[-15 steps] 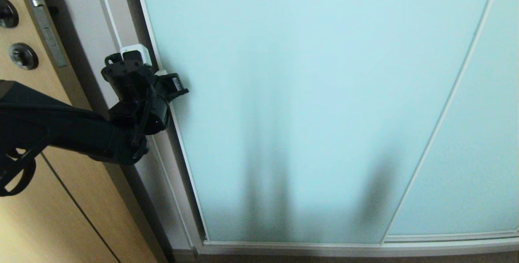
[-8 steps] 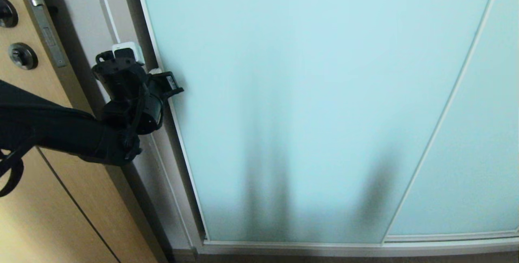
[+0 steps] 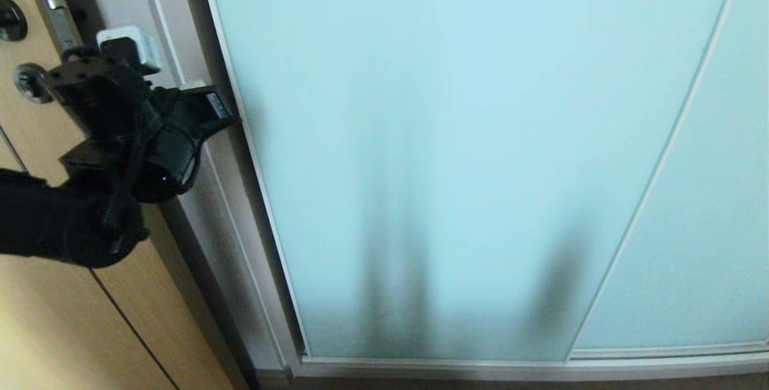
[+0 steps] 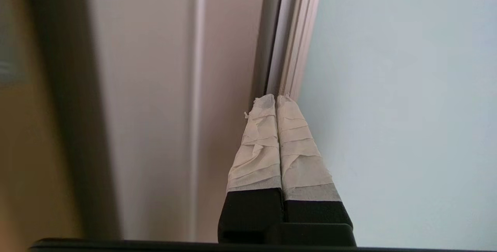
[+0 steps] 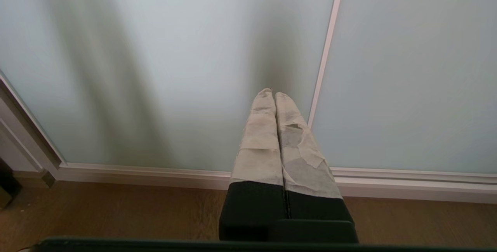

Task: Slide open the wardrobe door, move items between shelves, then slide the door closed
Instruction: Close the door

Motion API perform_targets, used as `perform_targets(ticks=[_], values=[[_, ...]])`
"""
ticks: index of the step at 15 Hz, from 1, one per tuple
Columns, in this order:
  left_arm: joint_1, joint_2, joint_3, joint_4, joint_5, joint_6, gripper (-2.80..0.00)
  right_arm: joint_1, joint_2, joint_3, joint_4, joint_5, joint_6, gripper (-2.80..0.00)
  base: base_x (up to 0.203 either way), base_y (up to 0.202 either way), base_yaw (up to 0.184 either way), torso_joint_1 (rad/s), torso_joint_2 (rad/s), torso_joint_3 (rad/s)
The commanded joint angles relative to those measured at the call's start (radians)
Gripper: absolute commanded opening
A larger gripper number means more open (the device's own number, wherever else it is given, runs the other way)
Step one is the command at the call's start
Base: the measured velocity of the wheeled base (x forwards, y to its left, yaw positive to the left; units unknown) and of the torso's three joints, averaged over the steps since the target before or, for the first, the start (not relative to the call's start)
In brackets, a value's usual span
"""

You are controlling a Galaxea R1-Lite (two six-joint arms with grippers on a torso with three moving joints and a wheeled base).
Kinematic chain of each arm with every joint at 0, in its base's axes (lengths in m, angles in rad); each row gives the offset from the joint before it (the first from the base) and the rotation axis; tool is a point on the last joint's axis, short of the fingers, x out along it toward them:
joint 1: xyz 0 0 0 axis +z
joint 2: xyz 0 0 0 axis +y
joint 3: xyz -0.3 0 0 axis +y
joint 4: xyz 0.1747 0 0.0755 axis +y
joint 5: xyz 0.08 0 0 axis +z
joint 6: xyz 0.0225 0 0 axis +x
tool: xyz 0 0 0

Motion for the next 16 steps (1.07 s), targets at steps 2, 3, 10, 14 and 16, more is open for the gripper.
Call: perform_targets(ticks=[2,3,10,14,16], values=[[0.001,-0.216,0.116,0.041,-0.006,0.009,-2.8,0.0,0.001,0.0,-0.001,0.0,0.0,-2.8,0.0,0.0,0.0,0.0,0.0,0.0],[0.003,-0.28,0.163,0.064,-0.007,0.011,-2.8,0.0,0.001,0.0,-0.001,0.0,0.0,-2.8,0.0,0.0,0.0,0.0,0.0,0.0],[0.009,-0.944,0.407,0.498,-0.006,0.066,-2.8,0.0,0.001,0.0,-0.001,0.0,0.0,-2.8,0.0,0.0,0.0,0.0,0.0,0.0],[0.012,-1.349,0.436,0.987,0.001,0.072,-2.8,0.0,0.001,0.0,-0.001,0.0,0.0,-2.8,0.0,0.0,0.0,0.0,0.0,0.0],[0.056,-1.467,0.476,1.152,0.05,0.026,-2.8,0.0,0.001,0.0,-0.001,0.0,0.0,-2.8,0.0,0.0,0.0,0.0,0.0,0.0]])
